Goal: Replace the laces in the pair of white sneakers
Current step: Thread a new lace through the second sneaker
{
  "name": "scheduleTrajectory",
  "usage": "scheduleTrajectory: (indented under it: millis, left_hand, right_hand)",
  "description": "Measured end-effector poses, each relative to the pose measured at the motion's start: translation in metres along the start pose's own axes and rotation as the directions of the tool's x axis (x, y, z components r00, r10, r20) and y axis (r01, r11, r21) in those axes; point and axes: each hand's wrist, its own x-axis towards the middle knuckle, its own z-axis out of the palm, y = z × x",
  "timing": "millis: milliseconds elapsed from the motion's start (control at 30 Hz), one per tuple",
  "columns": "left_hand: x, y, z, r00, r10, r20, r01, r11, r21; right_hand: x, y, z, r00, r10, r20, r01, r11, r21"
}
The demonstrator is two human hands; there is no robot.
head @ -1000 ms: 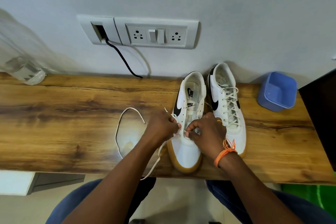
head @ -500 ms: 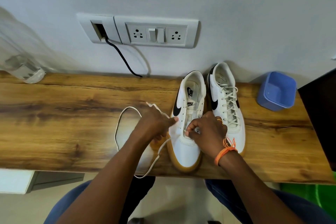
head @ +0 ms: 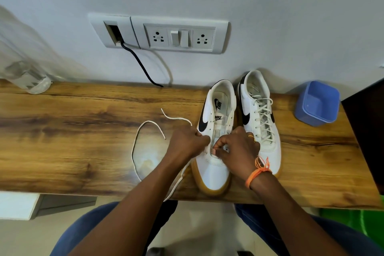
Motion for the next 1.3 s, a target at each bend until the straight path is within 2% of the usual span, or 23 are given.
scheduleTrajectory:
  millis: [100,200,267,333,400,500,600,800,867,933,1033,1100,1133,1200,1267,1300]
  left_hand:
    - [0.003,0.003,-0.020,0.984,0.037,-0.172,-0.050,0.996,-0.071]
    - [0.010,0.007,-0.047,0.913,-0.003,-0.408,-0.135,0.942,-0.308]
    - [0.012,0.006,-0.055,0.887,-0.011,-0.461,-0.154,0.936,-0.318]
    - [0.014,0.002,-0.050,0.942,0.031,-0.334,-0.089,0.983,-0.160]
    - [0.010,0.001,-0.042,0.994,-0.035,-0.104,0.042,0.997,0.061]
    - [0.005,0.003,-0.027,0.983,-0.169,0.064,0.152,0.964,0.217]
    - [0.004,0.003,-0.013,0.976,-0.177,0.127,0.147,0.965,0.217]
    - [0.003,0.003,-0.010,0.992,-0.098,0.084,0.101,0.994,-0.030]
    - [0.004,0.003,-0.016,0.998,-0.057,0.018,0.057,0.998,-0.037]
    - [0.008,0.002,-0.026,0.992,0.000,-0.130,-0.008,0.998,-0.065]
    - [0.011,0.003,-0.049,0.921,0.039,-0.387,-0.109,0.981,-0.159]
    - [0.012,0.002,-0.057,0.887,0.060,-0.458,-0.146,0.977,-0.154]
    - [0.012,0.002,-0.056,0.904,0.055,-0.423,-0.124,0.983,-0.138]
    - [0.011,0.002,-0.049,0.972,-0.046,-0.229,0.035,0.998,-0.051]
    - [0.008,0.003,-0.040,0.977,-0.211,-0.011,0.211,0.974,0.081]
    - [0.007,0.004,-0.037,0.966,-0.255,0.054,0.245,0.959,0.142]
  right_hand:
    - [-0.001,0.000,-0.001,1.000,-0.003,0.002,0.003,1.000,-0.021]
    - [-0.001,-0.001,-0.003,1.000,-0.003,0.016,0.003,1.000,-0.028]
    - [-0.002,-0.001,-0.004,1.000,-0.002,0.023,0.003,0.999,-0.032]
    - [-0.003,0.000,-0.005,0.999,-0.001,0.038,0.002,1.000,-0.024]
    - [-0.003,0.000,-0.006,0.999,-0.005,0.051,0.005,1.000,-0.005]
    - [-0.002,0.000,-0.007,0.999,-0.002,0.049,0.002,1.000,0.004]
    - [-0.001,0.001,-0.005,0.999,-0.003,0.040,0.002,1.000,0.013]
    - [-0.001,0.001,-0.005,1.000,-0.002,0.029,0.002,1.000,0.003]
    - [-0.001,0.000,-0.006,1.000,-0.003,0.028,0.003,1.000,-0.016]
    - [-0.001,-0.001,-0.006,0.999,-0.008,0.033,0.009,1.000,-0.028]
    - [-0.001,0.001,-0.006,0.999,0.001,0.047,0.000,0.999,-0.035]
    - [-0.002,0.001,-0.006,0.999,-0.003,0.043,0.004,0.999,-0.034]
    - [-0.001,0.002,-0.006,0.999,-0.004,0.044,0.005,1.000,-0.029]
    - [0.001,0.004,-0.005,0.998,-0.015,0.056,0.014,1.000,0.013]
    - [0.005,0.009,-0.005,0.996,-0.050,0.077,0.041,0.992,0.119]
    - [0.006,0.012,-0.006,0.995,-0.070,0.072,0.055,0.981,0.186]
